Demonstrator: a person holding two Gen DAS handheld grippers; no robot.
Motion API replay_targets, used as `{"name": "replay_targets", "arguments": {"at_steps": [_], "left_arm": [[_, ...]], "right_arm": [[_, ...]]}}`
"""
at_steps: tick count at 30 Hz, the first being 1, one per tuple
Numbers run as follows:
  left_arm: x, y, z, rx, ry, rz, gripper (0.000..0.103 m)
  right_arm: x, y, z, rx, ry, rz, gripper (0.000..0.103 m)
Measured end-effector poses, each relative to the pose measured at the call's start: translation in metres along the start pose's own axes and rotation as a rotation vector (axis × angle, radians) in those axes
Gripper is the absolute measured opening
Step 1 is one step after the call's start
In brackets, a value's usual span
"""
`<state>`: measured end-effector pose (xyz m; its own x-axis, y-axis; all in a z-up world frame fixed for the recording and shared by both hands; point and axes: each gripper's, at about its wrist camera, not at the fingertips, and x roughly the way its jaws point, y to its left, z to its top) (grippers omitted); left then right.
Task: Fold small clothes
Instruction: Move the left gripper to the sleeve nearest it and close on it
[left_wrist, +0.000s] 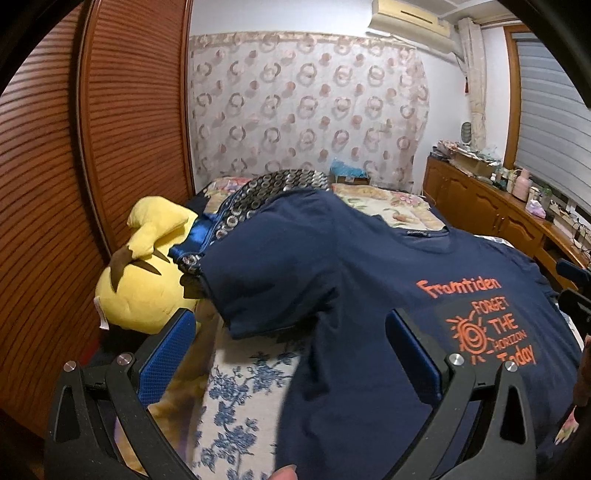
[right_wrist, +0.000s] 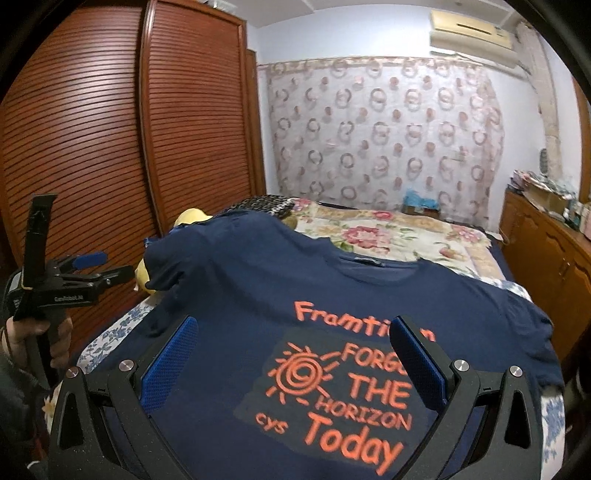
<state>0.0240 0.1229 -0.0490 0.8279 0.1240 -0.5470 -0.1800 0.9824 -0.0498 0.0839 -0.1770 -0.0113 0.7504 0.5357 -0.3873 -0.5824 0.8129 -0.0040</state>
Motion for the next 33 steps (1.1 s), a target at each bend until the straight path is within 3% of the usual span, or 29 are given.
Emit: {"name": "replay_targets", "arguments": {"at_steps": [4,7,12,20,22,25,27,33], "left_arm": [[0.016,0.02,-0.001,-0.007,0.023,-0.03,0.102],[0.027,0.032,0.002,-0.015,0.041,-0.047,0.094],[0.048,0.051,0.011,-0.064,0.065,-0.088,0.065],[0.075,0.066,0.016,-0.115,0.106,-0.09,0.05],[0.077,0.067,0.013,-0.128,0.113,-0.104,0.047],[0.076,0.068,0.012,-0.131,0.109,-0.116,0.031],[0.069,0.066,0.013,-0.116,0.089,-0.12,0.011],[0.048,0.056,0.028,-0.061,0.031,-0.126,0.004]], "right_arm": [[0.02,-0.007,0.007,-0.016,0.019,0.038,0.103],[0.035,-0.013,0.006,-0.037,0.041,0.06,0.103],[0.056,-0.024,0.009,-0.047,0.077,0.082,0.103],[0.062,-0.028,0.011,-0.041,0.087,0.108,0.103],[0.061,-0.024,0.007,-0.042,0.087,0.109,0.103],[0.062,-0.021,0.005,-0.038,0.088,0.109,0.103],[0.062,-0.019,0.006,-0.037,0.088,0.109,0.103],[0.059,-0.018,0.005,-0.015,0.074,0.1,0.103]]}}
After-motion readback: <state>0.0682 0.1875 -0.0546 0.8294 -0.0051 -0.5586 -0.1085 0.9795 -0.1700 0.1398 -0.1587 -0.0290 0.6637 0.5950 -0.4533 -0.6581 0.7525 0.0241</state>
